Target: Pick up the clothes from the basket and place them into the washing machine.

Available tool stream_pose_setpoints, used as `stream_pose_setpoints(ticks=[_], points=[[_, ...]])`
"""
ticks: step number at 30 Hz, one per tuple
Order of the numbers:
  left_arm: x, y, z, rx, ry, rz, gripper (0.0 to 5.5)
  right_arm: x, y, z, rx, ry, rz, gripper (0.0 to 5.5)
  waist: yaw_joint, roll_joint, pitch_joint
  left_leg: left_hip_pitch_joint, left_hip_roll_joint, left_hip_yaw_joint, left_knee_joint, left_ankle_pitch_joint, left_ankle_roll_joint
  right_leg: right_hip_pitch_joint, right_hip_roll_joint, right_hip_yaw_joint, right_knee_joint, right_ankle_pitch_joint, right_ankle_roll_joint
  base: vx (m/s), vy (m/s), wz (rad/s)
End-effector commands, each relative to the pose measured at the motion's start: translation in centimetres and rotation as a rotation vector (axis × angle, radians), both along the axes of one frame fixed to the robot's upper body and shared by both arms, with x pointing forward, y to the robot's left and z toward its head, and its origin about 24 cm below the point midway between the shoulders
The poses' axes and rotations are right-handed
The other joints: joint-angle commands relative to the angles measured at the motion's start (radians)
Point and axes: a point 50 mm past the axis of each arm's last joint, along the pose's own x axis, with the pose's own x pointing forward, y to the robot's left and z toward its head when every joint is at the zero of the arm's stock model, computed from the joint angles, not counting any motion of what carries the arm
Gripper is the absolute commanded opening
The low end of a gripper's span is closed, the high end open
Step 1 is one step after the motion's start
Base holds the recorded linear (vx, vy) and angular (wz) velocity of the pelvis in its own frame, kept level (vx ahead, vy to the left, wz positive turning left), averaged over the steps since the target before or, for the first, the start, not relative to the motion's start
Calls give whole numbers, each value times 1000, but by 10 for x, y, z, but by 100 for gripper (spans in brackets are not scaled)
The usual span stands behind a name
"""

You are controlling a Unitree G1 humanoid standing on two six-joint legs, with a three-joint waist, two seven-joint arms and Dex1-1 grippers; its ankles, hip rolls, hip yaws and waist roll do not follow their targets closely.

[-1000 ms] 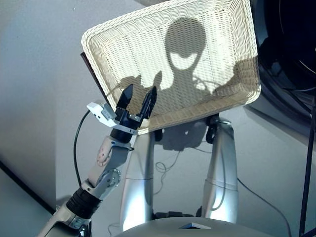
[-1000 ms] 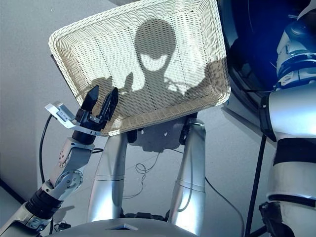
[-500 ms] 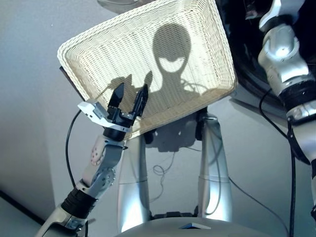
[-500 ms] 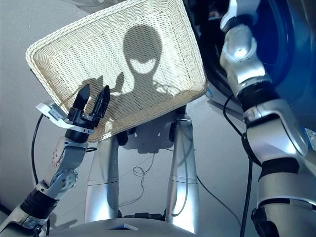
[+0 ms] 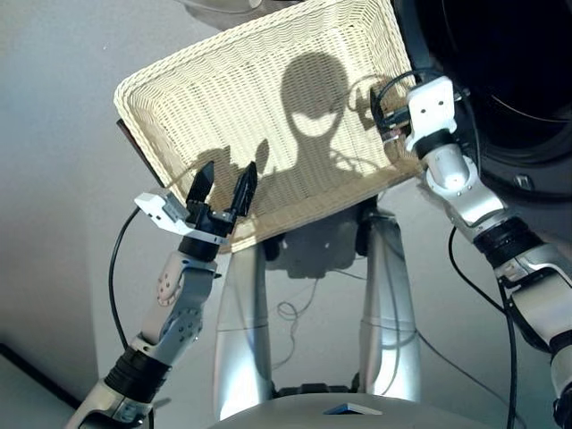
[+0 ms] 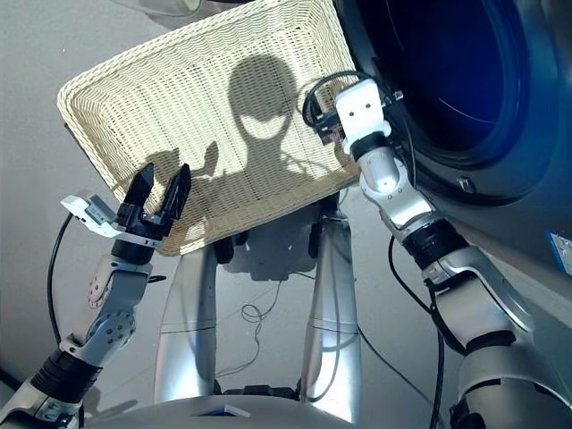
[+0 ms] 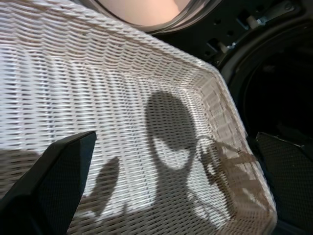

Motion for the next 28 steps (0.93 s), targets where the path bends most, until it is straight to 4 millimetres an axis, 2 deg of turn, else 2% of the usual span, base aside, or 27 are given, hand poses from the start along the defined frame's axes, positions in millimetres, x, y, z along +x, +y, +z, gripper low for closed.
stream_pose_setpoints(ticks=[1, 5, 10, 18, 22, 28], points=[[-13, -1, -1, 1, -48, 31, 550, -12, 9, -7, 66, -33, 58, 550, -1, 6, -77, 3, 27, 15, -74, 76, -7, 53, 13, -64, -46, 25, -81, 0, 0, 0], [-11, -2, -6, 26, -36, 53, 550, -11, 5, -19, 171, 19, 25, 550, -4, 2, -84, 32, 26, 19, -93, 77, -6, 83, 7, -70, -64, 25, -78, 0, 0, 0], [-7, -2, -12, 55, -15, 80, 550, -11, 7, -29, 194, 48, 4, 550, -7, 0, -96, 76, 22, 17, -123, 80, -9, 126, 0, -72, -86, 21, -73, 24, 6, 9], [-7, 0, -14, 66, -6, 98, 550, -11, 14, -27, 229, 35, 7, 550, -3, -3, -105, 117, 14, 18, -146, 74, -3, 166, -11, -66, -112, 19, -66, 23, 3, 28], [-5, -1, -15, 66, -5, 107, 550, -10, 16, -29, 235, 40, -1, 550, -7, -4, -108, 112, 8, 13, -141, 74, -4, 165, -12, -63, -109, 17, -68, 0, 0, 0], [-6, -2, -14, 71, -10, 107, 550, -11, 13, -35, 239, 57, -18, 550, -11, -8, -115, 109, 14, 15, -141, 74, -4, 163, -8, -63, -116, 20, -73, 0, 0, 0]])
